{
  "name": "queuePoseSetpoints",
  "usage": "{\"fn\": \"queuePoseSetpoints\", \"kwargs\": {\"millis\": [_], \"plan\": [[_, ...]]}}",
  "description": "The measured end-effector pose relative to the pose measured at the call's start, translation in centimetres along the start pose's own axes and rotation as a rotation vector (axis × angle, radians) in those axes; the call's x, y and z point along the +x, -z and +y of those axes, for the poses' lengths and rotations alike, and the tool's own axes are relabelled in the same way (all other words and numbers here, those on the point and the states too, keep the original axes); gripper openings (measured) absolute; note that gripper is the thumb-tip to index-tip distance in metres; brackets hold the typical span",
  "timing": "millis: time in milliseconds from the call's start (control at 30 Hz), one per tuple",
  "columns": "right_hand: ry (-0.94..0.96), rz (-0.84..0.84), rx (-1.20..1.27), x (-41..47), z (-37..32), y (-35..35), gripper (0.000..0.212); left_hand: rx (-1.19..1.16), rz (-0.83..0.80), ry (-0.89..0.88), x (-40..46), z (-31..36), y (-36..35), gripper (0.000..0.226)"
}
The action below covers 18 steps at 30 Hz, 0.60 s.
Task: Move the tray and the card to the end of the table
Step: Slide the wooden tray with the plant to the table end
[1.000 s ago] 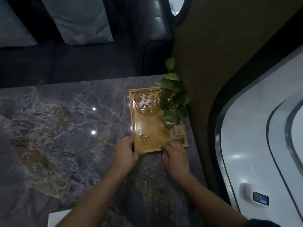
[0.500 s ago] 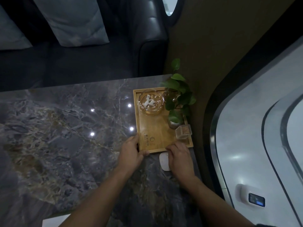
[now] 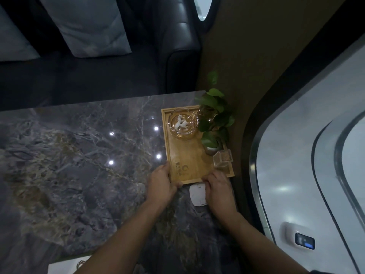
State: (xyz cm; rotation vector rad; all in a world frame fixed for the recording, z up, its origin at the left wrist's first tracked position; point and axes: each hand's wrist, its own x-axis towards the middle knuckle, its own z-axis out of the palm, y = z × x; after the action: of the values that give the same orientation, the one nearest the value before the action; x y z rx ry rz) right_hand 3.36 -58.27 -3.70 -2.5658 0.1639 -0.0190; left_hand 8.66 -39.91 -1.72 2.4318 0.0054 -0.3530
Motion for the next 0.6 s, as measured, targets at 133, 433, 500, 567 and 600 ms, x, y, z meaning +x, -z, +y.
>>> {"fn": "queuePoseSetpoints", "kwargs": {"millis": [133, 433, 500, 567, 600], "plan": [[-0.018, 0.000, -0.011, -0.1, -0.4, 0.1, 0.015, 0.013, 0.000, -0.016, 0.0, 0.1, 0.1, 0.068], [0.032, -0.152, -0.170, -1.6, -1.3, 0.9, 0.034, -0.210, -0.093, -0.075, -1.8, -1.0, 0.8, 0.035], [0.071, -0.186, -0.224, -1.9, -1.7, 1.3, 0.037, -0.221, -0.090, -0.093, -2.9, -1.0, 1.0, 0.030], [0.115, -0.211, -0.282, -2.3, -2.1, 1.7, 0.042, -0.225, -0.086, -0.121, -4.1, -1.1, 1.2, 0.034], [0.127, -0.222, -0.310, -2.5, -2.3, 1.8, 0.046, -0.211, -0.084, -0.138, -4.7, -1.3, 1.3, 0.037]]}}
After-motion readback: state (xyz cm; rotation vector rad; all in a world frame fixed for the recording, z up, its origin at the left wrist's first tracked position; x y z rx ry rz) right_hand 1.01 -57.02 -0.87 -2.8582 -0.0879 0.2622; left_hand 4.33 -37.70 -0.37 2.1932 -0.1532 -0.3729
